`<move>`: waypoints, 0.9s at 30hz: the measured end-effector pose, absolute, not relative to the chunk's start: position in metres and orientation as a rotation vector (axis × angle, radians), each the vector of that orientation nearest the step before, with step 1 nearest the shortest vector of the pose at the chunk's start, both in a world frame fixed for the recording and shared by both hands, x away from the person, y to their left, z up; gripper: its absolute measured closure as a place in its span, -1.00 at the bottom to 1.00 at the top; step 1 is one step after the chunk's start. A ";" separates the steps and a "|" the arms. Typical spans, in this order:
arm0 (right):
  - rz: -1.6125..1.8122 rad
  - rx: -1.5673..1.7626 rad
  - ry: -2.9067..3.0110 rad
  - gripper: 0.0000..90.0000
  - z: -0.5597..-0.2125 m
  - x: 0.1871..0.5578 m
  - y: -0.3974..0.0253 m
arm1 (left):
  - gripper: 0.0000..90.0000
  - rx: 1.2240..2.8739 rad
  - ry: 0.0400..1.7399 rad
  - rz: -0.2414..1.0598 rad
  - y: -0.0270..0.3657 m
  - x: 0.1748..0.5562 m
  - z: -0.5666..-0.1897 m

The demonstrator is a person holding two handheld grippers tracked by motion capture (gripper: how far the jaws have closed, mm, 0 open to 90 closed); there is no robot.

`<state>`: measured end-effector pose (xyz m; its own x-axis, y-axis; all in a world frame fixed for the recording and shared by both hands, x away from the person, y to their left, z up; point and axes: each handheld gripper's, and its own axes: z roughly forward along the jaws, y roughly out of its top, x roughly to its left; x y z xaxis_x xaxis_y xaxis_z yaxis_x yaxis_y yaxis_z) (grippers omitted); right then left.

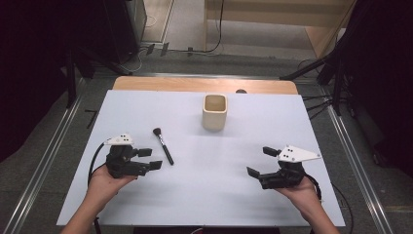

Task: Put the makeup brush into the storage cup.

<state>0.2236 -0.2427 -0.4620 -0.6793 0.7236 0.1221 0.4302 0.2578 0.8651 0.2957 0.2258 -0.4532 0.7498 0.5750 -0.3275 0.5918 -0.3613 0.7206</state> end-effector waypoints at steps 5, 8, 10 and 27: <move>1.407 1.053 2.229 -0.79 -0.461 0.222 -0.243 | -0.37 2.058 0.868 -0.021 0.225 0.295 -0.453; 1.402 1.053 2.233 -0.79 -0.462 0.223 -0.243 | -0.37 2.061 0.867 -0.023 0.225 0.295 -0.453; 1.394 1.055 2.233 -0.79 -0.462 0.223 -0.243 | -0.37 2.059 0.868 -0.020 0.225 0.295 -0.453; 1.386 1.039 2.230 -0.69 -0.463 0.222 -0.242 | -0.37 2.063 0.867 -0.019 0.225 0.295 -0.454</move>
<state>0.2224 -0.2417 -0.4630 -0.6858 0.7201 0.1053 0.4134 0.2663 0.8707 0.2947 0.2246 -0.4535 0.7571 0.5712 -0.3170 0.5844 -0.3755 0.7193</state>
